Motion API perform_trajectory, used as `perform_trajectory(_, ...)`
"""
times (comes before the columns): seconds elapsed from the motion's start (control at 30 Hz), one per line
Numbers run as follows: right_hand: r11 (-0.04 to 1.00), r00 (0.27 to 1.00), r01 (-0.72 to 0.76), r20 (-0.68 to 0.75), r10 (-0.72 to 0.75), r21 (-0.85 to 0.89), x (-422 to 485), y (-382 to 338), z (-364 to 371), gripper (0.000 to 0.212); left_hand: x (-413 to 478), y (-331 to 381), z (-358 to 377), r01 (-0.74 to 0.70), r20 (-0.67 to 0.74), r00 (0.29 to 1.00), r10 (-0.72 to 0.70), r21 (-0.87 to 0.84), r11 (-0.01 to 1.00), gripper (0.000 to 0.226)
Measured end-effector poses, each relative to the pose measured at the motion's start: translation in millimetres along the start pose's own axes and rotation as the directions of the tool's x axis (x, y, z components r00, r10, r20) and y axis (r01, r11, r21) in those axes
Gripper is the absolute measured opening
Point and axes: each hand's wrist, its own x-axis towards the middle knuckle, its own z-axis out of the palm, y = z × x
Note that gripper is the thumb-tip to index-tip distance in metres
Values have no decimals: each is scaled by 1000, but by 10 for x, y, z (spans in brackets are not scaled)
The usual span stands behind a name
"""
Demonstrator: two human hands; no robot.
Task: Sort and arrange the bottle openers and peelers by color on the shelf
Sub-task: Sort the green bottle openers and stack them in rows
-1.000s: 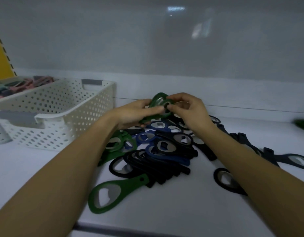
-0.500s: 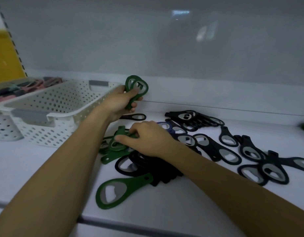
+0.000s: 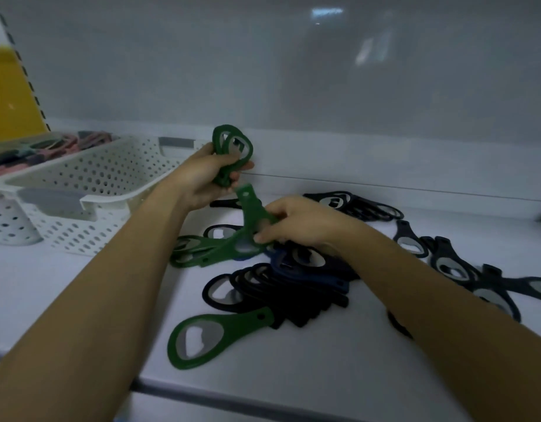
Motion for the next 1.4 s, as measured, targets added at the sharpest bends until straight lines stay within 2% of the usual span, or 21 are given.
perform_trajectory(0.07,988,997,44,-65,-35,145,-52,122,-99,11,-17,-25,41,66,69,995,-69,38,997,24)
perform_trajectory(0.13,936,995,45,-104,-9,350,-120,244,-209,15,-53,-58,107,117,131,983,-129,97,988,28)
perform_trajectory(0.2,876,987,41,-153,38,481,-170,324,-336,18,-103,-92,174,150,215,961,-173,119,982,28)
perform_trajectory(0.27,772,974,74,-213,81,631,-190,370,-451,19,-165,-115,246,195,331,915,-232,141,971,25)
perform_trajectory(0.33,701,962,109,-253,105,705,-195,383,-519,17,-228,-121,323,241,440,852,-285,155,958,25)
perform_trajectory(0.4,714,955,124,-278,103,689,-198,389,-526,19,-272,-120,374,264,492,818,-298,139,954,30)
perform_trajectory(0.5,776,939,159,-337,73,610,-199,394,-532,23,-316,-116,409,232,521,811,-268,135,963,34)
perform_trajectory(0.6,903,912,178,-411,-2,390,-218,383,-554,29,-328,-141,433,227,550,789,-273,153,962,34)
perform_trajectory(0.7,964,894,150,-447,-38,218,-228,376,-559,25,-324,-196,464,202,567,768,-299,229,952,36)
perform_trajectory(0.8,962,897,136,-441,-18,238,-224,376,-579,24,-304,-234,480,172,549,790,-271,226,959,36)
perform_trajectory(0.87,949,894,153,-447,-14,277,-229,400,-621,32,-280,-244,481,141,511,832,-217,184,973,35)
perform_trajectory(0.97,961,880,158,-473,-32,228,-232,435,-653,50,-255,-288,521,74,488,866,-113,98,992,45)
perform_trajectory(1.07,877,914,250,-400,-74,411,-218,407,-584,56,-267,-356,620,-33,523,852,-13,78,996,48)
perform_trajectory(1.13,887,891,329,-418,-178,324,-220,408,-548,46,-272,-385,662,-80,545,838,17,92,993,46)
perform_trajectory(1.23,901,856,388,-439,-273,196,-245,403,-546,32,-269,-396,659,-127,520,853,38,137,982,40)
perform_trajectory(1.3,897,848,403,-442,-293,179,-254,391,-548,31,-265,-404,656,-120,498,866,33,144,982,38)
perform_trajectory(1.4,903,838,413,-438,-327,116,-276,355,-530,40,-248,-416,645,-70,488,873,-8,142,987,55)
